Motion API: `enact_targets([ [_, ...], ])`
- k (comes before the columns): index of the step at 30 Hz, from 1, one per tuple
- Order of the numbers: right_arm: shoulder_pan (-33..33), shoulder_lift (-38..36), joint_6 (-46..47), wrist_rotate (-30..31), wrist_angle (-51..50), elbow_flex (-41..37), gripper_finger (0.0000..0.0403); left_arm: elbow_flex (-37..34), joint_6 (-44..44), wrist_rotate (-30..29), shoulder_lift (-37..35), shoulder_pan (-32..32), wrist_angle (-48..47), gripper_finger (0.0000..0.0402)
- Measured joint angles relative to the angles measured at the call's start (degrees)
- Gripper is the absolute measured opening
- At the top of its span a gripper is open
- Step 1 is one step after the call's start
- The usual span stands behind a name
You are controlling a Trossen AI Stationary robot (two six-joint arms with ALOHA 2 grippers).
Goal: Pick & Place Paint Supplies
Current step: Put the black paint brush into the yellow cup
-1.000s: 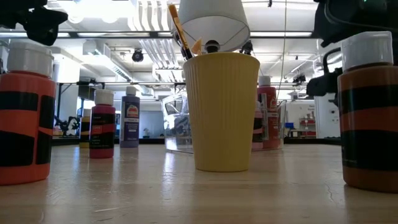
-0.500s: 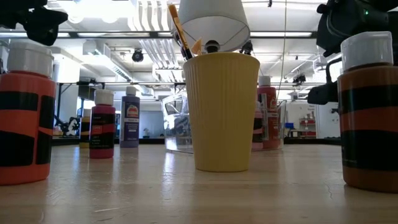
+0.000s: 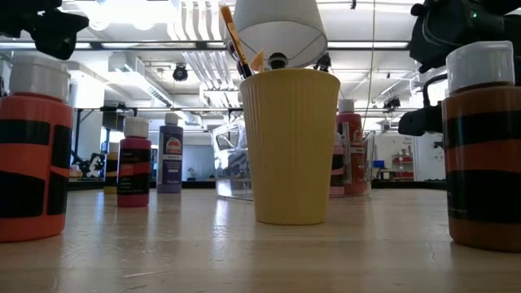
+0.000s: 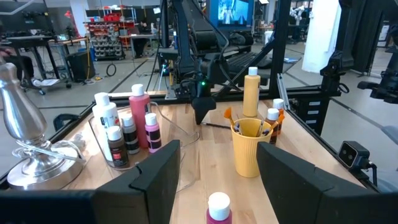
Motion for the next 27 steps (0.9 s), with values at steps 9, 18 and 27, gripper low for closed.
enact_targets([
  [9, 0.0, 0.0, 0.0, -0.2, 0.0, 0.0, 0.0058, 0.0, 0.0, 0.0, 0.0, 0.0, 0.0, 0.0218],
  [18, 0.0, -0.1, -0.3, -0.1, 0.0, -0.6, 0.0034, 0.0, 0.0, 0.0, 0.0, 0.0, 0.0, 0.0218],
  [27, 0.0, -0.2, -2.0, 0.3, 0.0, -1.0, 0.0010, 0.0, 0.0, 0.0, 0.0, 0.0, 0.0, 0.0218],
])
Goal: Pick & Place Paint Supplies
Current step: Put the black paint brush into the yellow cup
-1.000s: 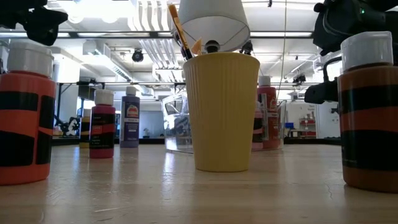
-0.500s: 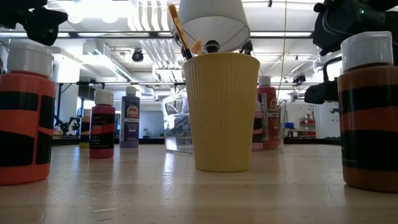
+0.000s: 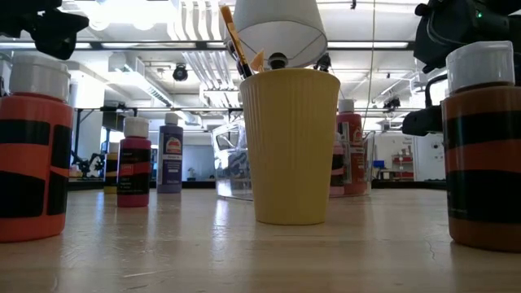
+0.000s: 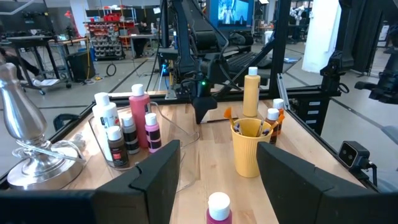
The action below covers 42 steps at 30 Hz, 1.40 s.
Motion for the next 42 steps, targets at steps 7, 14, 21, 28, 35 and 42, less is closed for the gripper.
enact_targets([
  [7, 0.0, 0.0, -4.1, 4.7, -0.8, 1.4, 0.0009, 0.0, 0.0, 0.0, 0.0, 0.0, 0.0, 0.0218],
  [14, 0.2, -0.5, -5.8, 7.1, -0.9, 2.4, 0.0009, 0.0, 0.0, 0.0, 0.0, 0.0, 0.0, 0.0218],
  [21, 2.2, -0.5, -6.2, 8.4, -1.2, 3.7, 0.0006, 0.0, 0.0, 0.0, 0.0, 0.0, 0.0, 0.0218],
  [28, 6.2, -0.5, -6.9, 17.2, -7.3, 9.3, 0.0007, 0.0, 0.0, 0.0, 0.0, 0.0, 0.0, 0.0218],
  [35, 7.6, -0.5, -10.4, 22.6, -10.1, 15.3, 0.0007, 0.0, 0.0, 0.0, 0.0, 0.0, 0.0, 0.0218],
  [42, 7.6, -0.1, -14.1, 22.9, -9.9, 17.9, 0.0008, 0.0, 0.0, 0.0, 0.0, 0.0, 0.0, 0.0218],
])
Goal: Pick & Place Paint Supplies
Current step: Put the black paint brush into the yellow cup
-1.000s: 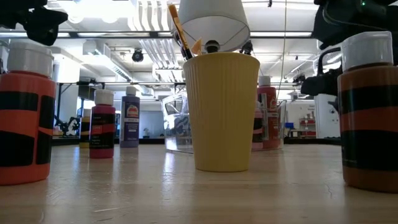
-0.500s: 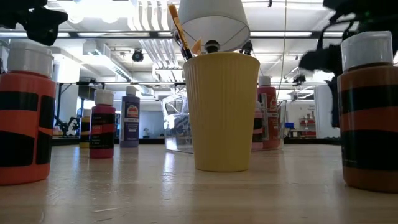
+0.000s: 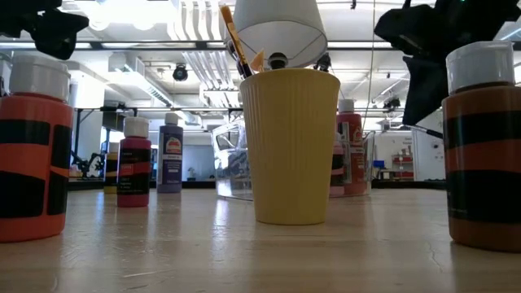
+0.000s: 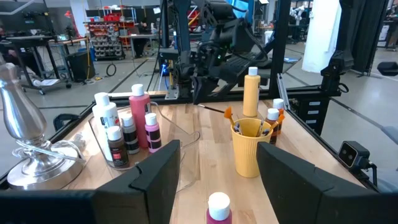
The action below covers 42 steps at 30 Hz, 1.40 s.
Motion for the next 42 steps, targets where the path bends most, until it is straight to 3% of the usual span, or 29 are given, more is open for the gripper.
enact_targets([
  [6, 1.1, 0.0, -5.9, 1.3, 1.2, 1.6, 0.0008, 0.0, 0.0, 0.0, 0.0, 0.0, 0.0, 0.0218],
  [15, 5.8, 0.0, -20.0, 17.8, 4.3, 7.0, 0.0008, 0.0, 0.0, 0.0, 0.0, 0.0, 0.0, 0.0218],
  [19, 8.0, 0.0, -31.0, 25.8, 11.7, 7.9, 0.0008, 0.0, 0.0, 0.0, 0.0, 0.0, 0.0, 0.0218],
  [22, 8.8, 0.0, -44.1, 28.4, 23.9, 7.4, 0.0008, 0.0, 0.0, 0.0, 0.0, 0.0, 0.0, 0.0218],
  [27, 8.8, 0.0, -71.1, 25.6, 47.7, 5.2, 0.0008, 0.0, 0.0, 0.0, 0.0, 0.0, 0.0, 0.0218],
  [32, 8.7, 0.0, -89.5, 17.9, 65.5, 3.9, 0.0008, 0.0, 0.0, 0.0, 0.0, 0.0, 0.0, 0.0218],
  [36, 8.7, 1.2, -98.7, 10.2, 75.5, 3.0, 0.0008, 0.0, 0.0, 0.0, 0.0, 0.0, 0.0, 0.0218],
  [42, 8.5, 4.8, -101.6, 8.1, 82.0, 2.9, 0.0008, 0.0, 0.0, 0.0, 0.0, 0.0, 0.0, 0.0218],
])
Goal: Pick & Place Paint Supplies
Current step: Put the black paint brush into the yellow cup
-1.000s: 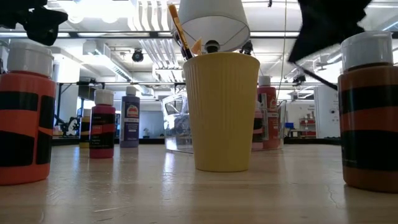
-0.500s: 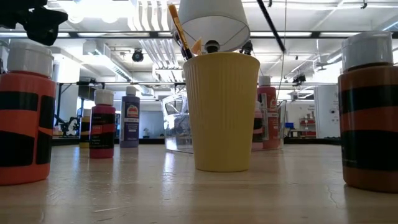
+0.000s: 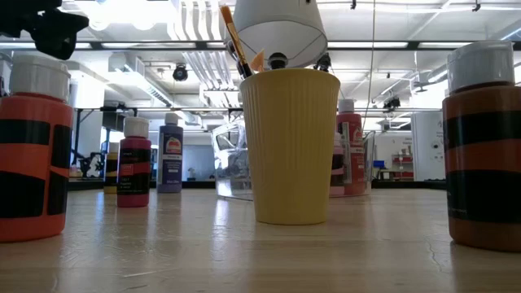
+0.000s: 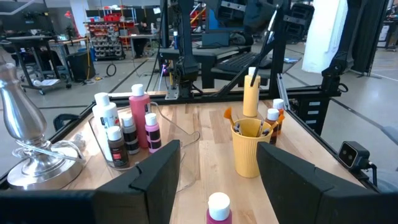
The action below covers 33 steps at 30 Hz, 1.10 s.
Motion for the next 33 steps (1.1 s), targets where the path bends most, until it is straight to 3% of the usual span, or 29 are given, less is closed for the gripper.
enact_targets([
  [18, -0.2, 6.1, 1.7, 0.6, 7.6, -0.2, 0.0008, 0.0, 0.0, 0.0, 0.0, 0.0, 0.0, 0.0218],
  [26, -1.4, 9.1, 7.7, 1.2, 8.3, -0.9, 0.0008, 0.0, 0.0, 0.0, 0.0, 0.0, 0.0, 0.0218],
  [33, -2.2, 9.8, 15.7, 6.7, 8.0, -1.8, 0.0008, 0.0, 0.0, 0.0, 0.0, 0.0, 0.0, 0.0218],
])
